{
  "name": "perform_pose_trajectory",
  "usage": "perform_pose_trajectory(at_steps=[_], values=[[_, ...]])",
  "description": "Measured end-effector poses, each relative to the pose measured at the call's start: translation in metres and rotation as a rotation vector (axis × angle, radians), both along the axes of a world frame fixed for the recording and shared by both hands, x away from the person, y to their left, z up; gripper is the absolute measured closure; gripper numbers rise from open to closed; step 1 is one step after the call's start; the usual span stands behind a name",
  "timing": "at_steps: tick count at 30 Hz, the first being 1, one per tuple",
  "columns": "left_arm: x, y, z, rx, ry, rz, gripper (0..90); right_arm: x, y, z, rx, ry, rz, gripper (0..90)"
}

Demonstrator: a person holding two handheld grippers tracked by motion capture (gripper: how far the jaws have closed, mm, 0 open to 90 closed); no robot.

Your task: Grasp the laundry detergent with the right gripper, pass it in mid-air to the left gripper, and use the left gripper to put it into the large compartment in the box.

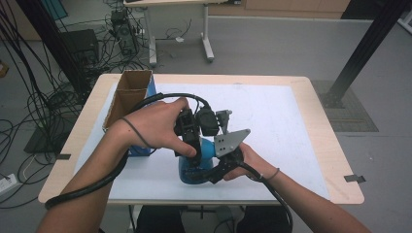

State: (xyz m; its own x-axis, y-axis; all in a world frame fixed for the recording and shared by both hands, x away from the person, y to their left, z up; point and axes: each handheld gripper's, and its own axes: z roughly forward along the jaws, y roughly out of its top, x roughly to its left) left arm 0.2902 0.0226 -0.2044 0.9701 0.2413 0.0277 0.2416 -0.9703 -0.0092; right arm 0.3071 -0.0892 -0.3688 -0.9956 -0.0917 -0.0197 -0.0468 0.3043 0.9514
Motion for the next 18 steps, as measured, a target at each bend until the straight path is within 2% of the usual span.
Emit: perform_pose_trajectory(at_steps=[10, 18], values=[[-0.0001, -0.0002, 0.0004, 0.0, -0.001, -0.004, 36.8, -0.0003, 0.0002, -0.0002, 0.0, -0.001, -0.003, 42.0], [0.0001, -0.0014, 0.0026, -0.006, 0.0, -0.013, 37.0, -0.0008, -0.0007, -0.0012, 0.023, 0.015, -0.002, 41.3]])
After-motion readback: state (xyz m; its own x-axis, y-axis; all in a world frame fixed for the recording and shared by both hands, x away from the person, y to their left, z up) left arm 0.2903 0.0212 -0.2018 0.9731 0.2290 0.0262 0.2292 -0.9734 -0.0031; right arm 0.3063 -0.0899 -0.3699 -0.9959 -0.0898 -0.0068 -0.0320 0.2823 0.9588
